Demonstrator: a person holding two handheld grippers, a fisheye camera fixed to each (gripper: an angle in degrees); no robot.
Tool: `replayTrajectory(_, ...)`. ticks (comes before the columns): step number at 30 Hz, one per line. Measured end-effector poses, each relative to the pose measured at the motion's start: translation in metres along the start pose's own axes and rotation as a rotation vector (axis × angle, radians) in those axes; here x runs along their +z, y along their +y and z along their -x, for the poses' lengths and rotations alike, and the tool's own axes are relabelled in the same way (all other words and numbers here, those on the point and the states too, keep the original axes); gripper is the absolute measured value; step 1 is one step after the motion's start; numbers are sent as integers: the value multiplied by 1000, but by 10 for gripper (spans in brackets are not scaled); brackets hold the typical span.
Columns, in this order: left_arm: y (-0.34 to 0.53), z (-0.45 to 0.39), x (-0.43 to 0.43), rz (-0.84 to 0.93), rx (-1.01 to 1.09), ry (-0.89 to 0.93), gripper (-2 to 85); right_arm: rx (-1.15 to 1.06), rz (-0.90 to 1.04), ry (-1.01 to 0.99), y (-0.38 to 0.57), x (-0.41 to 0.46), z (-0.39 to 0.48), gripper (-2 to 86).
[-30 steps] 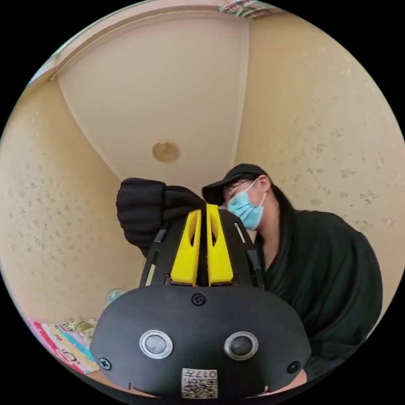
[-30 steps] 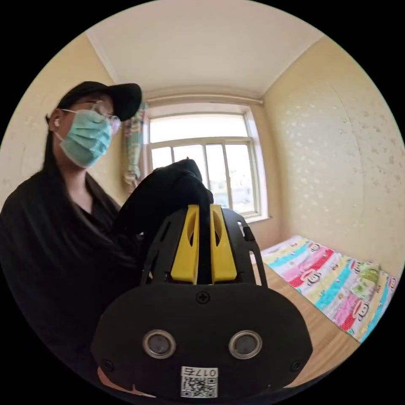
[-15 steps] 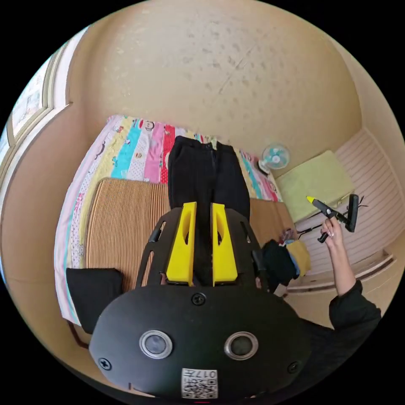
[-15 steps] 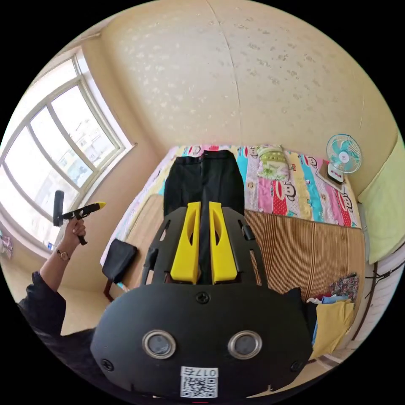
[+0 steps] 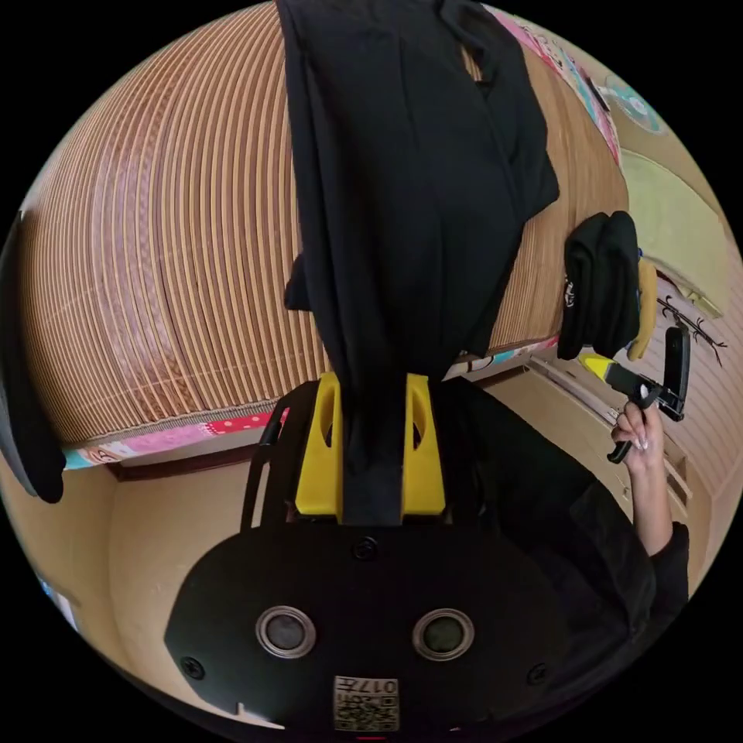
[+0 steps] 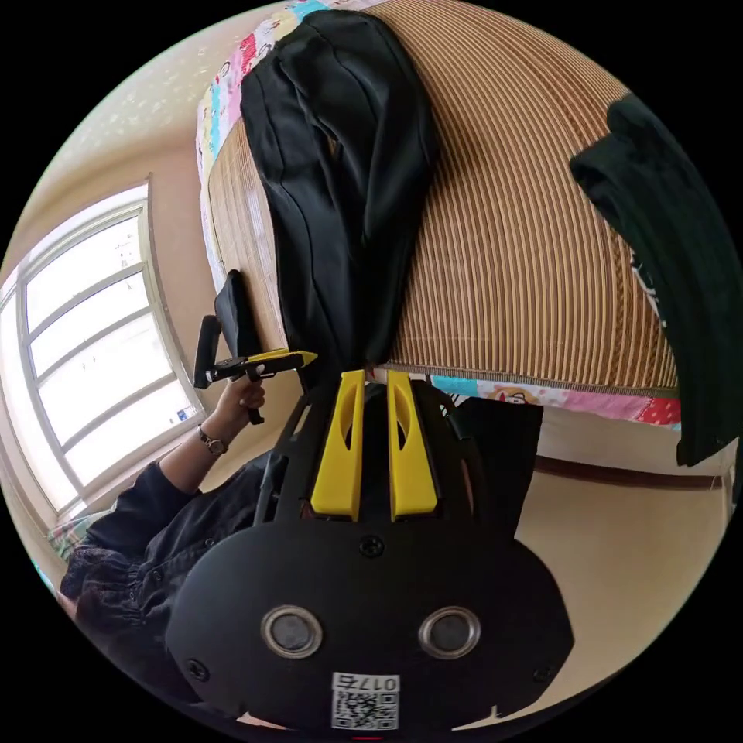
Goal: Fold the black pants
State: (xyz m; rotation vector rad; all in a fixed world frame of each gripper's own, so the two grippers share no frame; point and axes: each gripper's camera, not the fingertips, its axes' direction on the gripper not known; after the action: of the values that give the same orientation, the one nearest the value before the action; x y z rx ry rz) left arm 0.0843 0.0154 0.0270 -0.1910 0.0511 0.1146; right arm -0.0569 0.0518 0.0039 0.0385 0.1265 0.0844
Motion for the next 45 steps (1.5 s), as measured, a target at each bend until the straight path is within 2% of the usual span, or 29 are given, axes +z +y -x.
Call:
replayTrajectory(4,-9,6,-5,-38,-31,-44,50,2,46,-35,-18,10,-11,70)
replayTrajectory(6,-12,21,-15,-26,-16,75,20,-5,65,-55,-40,17,-14,79)
replayTrajectory(12,23,78,-71,-256,-185,191,3,17,26,-84,-102,28,-17,94)
replayTrajectory(16,32,91,-72,-251,-210,160,2,-17,93,-68,-130,36,-19,52)
replayTrajectory(19,36,92,-76,-243,-156,230,1,-126,162,-118,-131,21,-18,37)
replayTrajectory(22,45,94,-88,-287,48,532,0,-290,147,-264,-104,-26,-28,31)
replayTrajectory(23,52,101,-94,-336,123,716,-1,-335,163,-309,-89,-43,-39,29)
replayTrajectory(24,58,113,-96,-384,147,846,-1,-342,178,-278,-74,-57,-57,29)
replayTrajectory(25,61,119,-97,-407,140,872,0,-330,180,-230,-67,-63,-68,28)
replayTrajectory(26,67,134,-95,-442,79,839,2,-267,174,-97,-56,-73,-93,28)
replayTrajectory(27,70,150,-88,-426,-30,726,5,-168,141,10,-47,-85,-121,28)
replayTrajectory(28,70,157,-83,-400,-92,654,7,-120,117,31,-43,-92,-134,28)
replayTrajectory(30,70,180,-59,-282,-354,373,25,34,62,3,-35,-115,-180,28)
replayTrajectory(33,68,178,-43,-264,-422,256,53,106,49,-29,-32,-126,-204,28)
replayTrajectory(37,51,135,-36,-249,-316,158,77,92,59,-58,-28,-132,-207,28)
replayTrajectory(40,33,70,-31,-241,-104,230,89,8,25,-29,-16,-145,-189,28)
replayTrajectory(42,20,5,-31,-242,59,264,104,-171,23,-126,-3,-155,-159,28)
replayTrajectory(45,4,-70,-35,-259,197,260,124,-326,44,-230,7,-161,-123,29)
